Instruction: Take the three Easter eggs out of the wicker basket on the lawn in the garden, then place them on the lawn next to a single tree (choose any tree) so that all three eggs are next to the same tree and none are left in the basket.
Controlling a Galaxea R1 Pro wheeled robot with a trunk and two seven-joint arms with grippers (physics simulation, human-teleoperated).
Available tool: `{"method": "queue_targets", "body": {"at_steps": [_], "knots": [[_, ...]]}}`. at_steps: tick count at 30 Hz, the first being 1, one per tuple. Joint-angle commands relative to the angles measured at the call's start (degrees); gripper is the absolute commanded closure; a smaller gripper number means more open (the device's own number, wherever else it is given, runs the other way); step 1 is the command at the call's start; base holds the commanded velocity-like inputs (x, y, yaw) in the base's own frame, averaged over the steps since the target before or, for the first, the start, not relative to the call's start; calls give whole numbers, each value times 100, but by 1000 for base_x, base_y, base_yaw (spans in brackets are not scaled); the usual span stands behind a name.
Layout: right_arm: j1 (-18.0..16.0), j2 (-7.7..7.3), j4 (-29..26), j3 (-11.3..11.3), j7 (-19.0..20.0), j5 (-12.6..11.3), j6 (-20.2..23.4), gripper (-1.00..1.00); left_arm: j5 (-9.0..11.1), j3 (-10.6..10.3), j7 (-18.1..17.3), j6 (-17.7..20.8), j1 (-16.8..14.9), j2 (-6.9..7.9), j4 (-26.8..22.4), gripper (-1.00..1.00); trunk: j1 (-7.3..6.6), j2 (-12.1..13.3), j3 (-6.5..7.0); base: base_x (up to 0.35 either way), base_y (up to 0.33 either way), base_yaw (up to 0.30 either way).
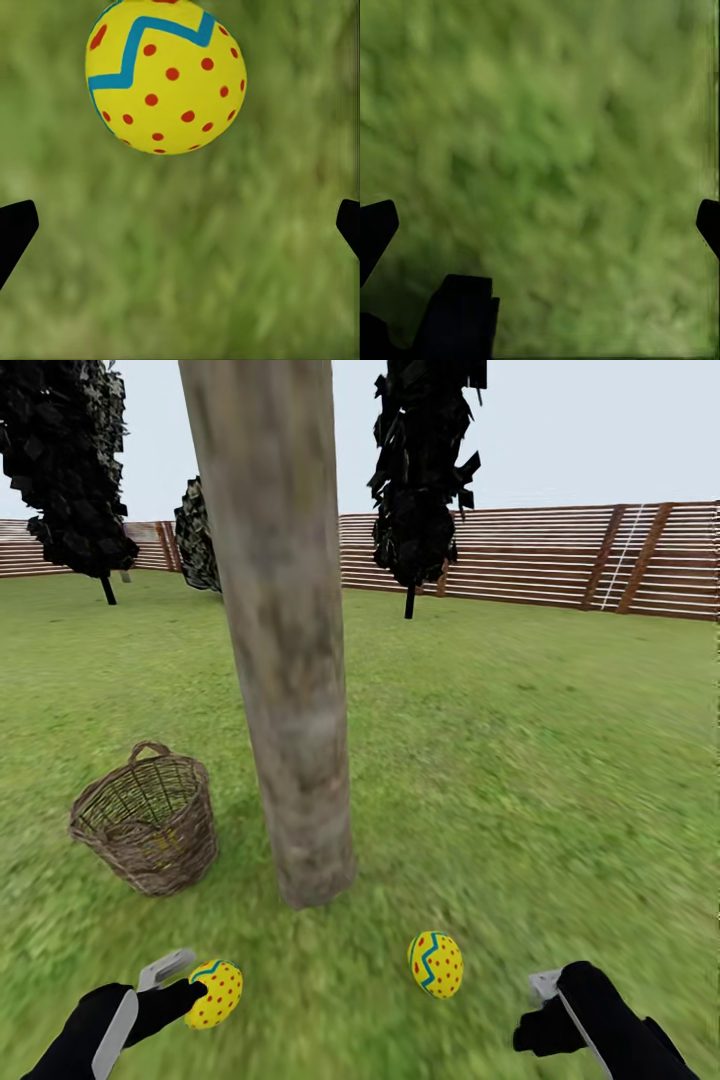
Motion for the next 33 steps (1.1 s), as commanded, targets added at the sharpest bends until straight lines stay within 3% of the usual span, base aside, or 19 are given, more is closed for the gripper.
{"method": "queue_targets", "body": {"at_steps": [1,4,7,15,22,28,33], "knots": [[-3,-2,-3,22,-191,68,7,-100,-15,19,-30,29,-2,-3,-4,-100,-4,-1,8,0,0,-102],[-3,31,1,38,-961,23,-28,-100,-15,19,-30,28,-2,-4,-4,-100,-11,3,47,0,0,-102],[-3,78,6,37,-1315,-7,-45,-100,-15,19,-29,26,-2,-4,-3,-100,-19,7,87,0,0,-107],[-3,96,7,53,-1415,-5,-50,-100,-8,19,-28,29,-2,-4,-5,-100,-40,18,198,0,0,-111],[-3,215,7,63,-1439,6,-50,-100,-5,50,39,59,-2,-6,66,-100,-58,27,336,-48,17,-21],[-3,224,7,69,-1447,13,-50,-100,-9,37,9,53,-2,-5,366,-100,-73,35,468,-196,236,-1],[-3,225,7,72,-1449,13,-50,-100,14,43,6,52,-2,3,383,-100,-183,236,558,-169,302,0]]}}
